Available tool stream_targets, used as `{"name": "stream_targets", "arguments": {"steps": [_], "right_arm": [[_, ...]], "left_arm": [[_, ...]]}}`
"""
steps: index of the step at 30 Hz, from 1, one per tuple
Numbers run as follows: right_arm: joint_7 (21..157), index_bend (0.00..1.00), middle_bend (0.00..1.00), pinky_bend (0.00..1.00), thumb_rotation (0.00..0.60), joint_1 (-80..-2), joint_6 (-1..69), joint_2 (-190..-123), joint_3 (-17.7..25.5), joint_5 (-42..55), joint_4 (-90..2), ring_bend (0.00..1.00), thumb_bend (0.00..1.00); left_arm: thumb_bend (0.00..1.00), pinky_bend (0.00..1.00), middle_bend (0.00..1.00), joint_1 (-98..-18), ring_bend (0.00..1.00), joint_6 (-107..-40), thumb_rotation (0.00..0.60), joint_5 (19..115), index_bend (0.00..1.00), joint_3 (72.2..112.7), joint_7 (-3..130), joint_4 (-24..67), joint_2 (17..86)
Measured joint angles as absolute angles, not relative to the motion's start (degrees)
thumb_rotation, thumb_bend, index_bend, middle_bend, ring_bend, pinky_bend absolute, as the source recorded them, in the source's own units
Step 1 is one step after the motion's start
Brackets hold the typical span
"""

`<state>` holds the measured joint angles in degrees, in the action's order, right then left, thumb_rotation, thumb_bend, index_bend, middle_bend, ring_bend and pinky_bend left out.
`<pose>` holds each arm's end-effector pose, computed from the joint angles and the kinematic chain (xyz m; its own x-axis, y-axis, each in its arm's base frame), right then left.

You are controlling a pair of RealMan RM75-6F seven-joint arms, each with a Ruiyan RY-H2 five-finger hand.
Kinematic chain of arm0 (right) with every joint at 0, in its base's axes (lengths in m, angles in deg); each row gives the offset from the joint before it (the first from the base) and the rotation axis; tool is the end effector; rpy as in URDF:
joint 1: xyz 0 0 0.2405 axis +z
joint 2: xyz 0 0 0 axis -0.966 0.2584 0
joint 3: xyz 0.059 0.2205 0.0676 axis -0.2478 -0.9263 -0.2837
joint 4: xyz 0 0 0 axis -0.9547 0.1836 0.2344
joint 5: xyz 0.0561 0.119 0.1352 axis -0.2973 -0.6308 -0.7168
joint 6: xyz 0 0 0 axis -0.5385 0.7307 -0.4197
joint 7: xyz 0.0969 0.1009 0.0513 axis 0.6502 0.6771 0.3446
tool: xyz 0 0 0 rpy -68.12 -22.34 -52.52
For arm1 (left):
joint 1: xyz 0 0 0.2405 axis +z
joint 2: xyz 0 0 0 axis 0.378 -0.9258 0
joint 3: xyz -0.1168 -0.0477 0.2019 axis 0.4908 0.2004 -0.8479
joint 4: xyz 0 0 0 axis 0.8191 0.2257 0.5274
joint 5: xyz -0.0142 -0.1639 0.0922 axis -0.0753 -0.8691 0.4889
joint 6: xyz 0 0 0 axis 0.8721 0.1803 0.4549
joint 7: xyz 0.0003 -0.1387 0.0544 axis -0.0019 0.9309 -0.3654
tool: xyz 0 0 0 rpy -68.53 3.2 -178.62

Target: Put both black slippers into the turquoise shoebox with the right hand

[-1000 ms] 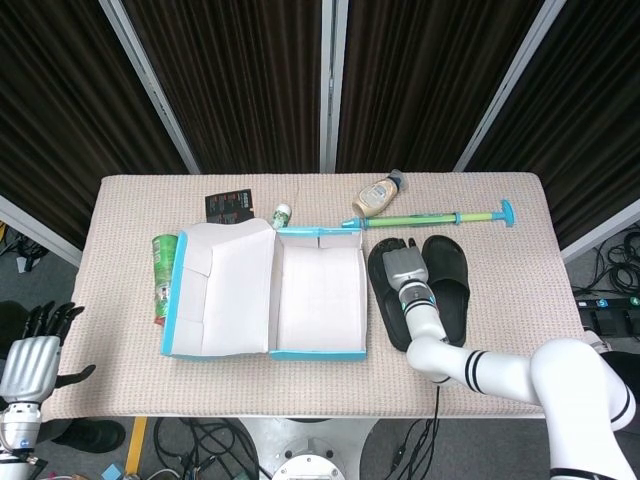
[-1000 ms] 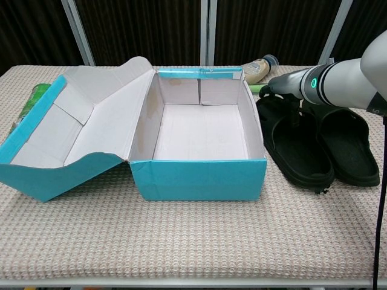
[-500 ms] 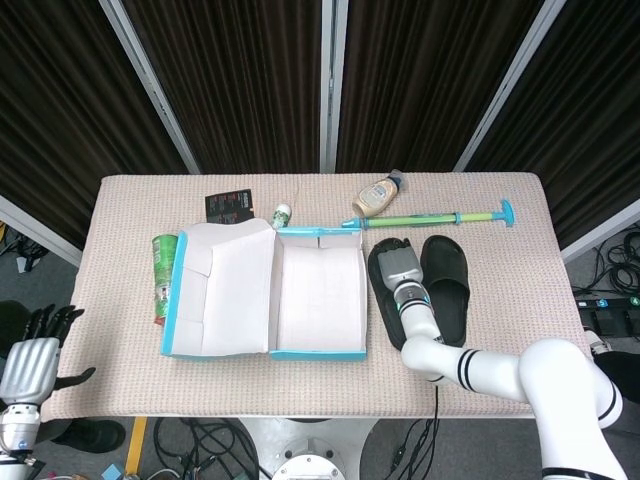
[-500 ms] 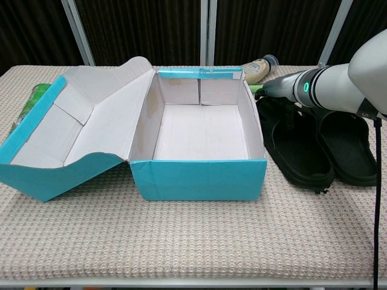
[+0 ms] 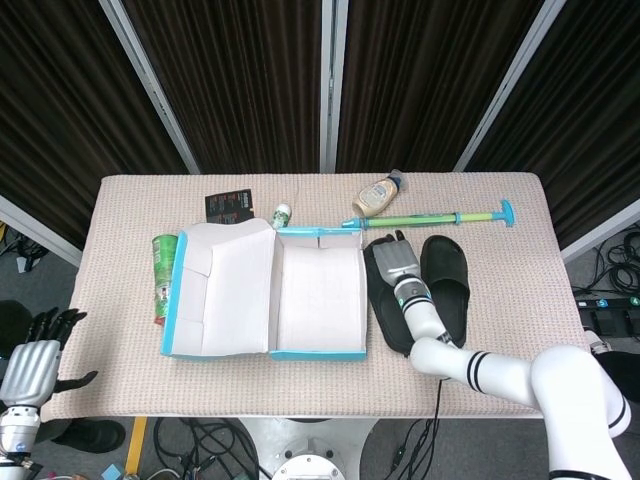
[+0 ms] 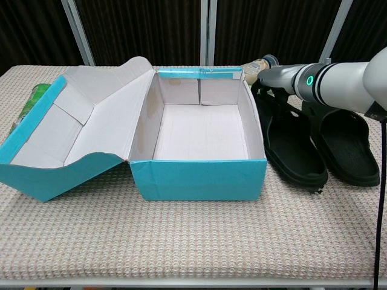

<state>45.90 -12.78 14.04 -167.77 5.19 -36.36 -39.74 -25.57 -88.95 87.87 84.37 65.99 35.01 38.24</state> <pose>-0.1259 -0.3975 -0.0281 0.5620 -0.4511 0.6933 -0.8199 -0.1929 0.5391 -0.3189 0.1648 0.1323 0.3504 0.1470 0.9250 0.9267 0.0889 -0.3651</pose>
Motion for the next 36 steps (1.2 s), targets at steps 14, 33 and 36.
{"name": "stream_targets", "arguments": {"steps": [14,33,36], "right_arm": [[74.0,0.49,0.44,0.39,0.600,-20.8,2.1,-164.9,-1.1,-16.7,-35.3,0.23,0.23],[104.4,0.49,0.44,0.39,0.600,-32.6,7.5,-153.7,-4.9,9.8,-41.2,0.23,0.23],[111.3,0.49,0.44,0.39,0.600,-33.7,9.0,-152.2,-5.4,13.1,-42.8,0.23,0.23]], "left_arm": [[0.00,0.03,0.12,-25.9,0.00,-88.8,0.600,87.8,0.16,84.4,64.6,37.0,37.2],[0.00,0.03,0.12,-26.6,0.00,-88.9,0.600,88.4,0.16,84.7,62.2,40.9,34.9],[0.00,0.03,0.12,-26.6,0.00,-89.0,0.600,88.5,0.16,84.6,62.0,41.3,34.6]]}}
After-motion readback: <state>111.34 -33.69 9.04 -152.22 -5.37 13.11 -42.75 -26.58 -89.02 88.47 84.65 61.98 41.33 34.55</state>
